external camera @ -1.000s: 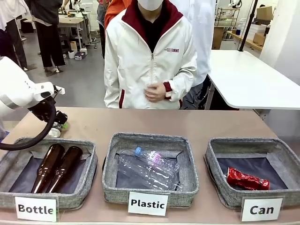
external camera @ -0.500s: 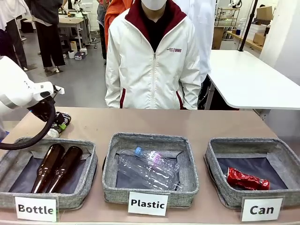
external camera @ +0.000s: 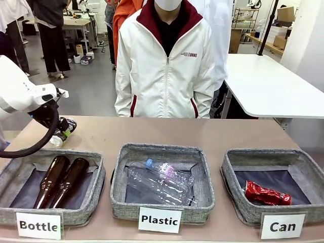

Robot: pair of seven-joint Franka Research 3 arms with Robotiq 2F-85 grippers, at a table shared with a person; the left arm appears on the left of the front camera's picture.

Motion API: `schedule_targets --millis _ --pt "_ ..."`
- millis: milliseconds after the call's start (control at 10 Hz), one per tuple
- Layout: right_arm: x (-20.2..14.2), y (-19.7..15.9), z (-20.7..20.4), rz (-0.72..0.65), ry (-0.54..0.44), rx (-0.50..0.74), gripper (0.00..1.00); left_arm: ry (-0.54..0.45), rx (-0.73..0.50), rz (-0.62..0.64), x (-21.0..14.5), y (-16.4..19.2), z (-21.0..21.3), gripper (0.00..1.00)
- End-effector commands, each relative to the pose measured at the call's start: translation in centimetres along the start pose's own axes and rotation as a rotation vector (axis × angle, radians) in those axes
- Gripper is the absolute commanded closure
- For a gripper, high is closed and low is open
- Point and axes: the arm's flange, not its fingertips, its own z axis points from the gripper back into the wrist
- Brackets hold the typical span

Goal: Sort the can waste into the basket.
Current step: Pick up the can waste from the table and place it in the right Fabric basket.

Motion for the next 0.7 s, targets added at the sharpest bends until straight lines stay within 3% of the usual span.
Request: schedule_targets --millis 0,100,200,300,600 --pt "-0.3 0.0 0.3 0.024 0.017 -0.004 0.00 -0.095 -0.037 -0.009 -0.2 -2.4 7.3 1.00" --pt "-0.3 0.0 0.3 0.024 0.017 -0.004 0.00 -0.071 -0.091 0.000 -0.8 -4.4 13.0 1.00" --pt "-0.3 0.0 0.3 0.024 0.017 -0.004 0.00 -0.023 -0.163 0.033 -2.4 -6.0 16.9 0.80" --pt "-0.3 0.0 0.3 0.024 0.017 -0.004 0.00 -0.012 -0.171 0.062 -4.7 -7.3 19.7 0.80" --pt "-0.3 0.0 0.3 0.024 0.017 -0.004 0.00 -0.108 -0.206 0.075 -13.3 -11.4 24.9 0.80"
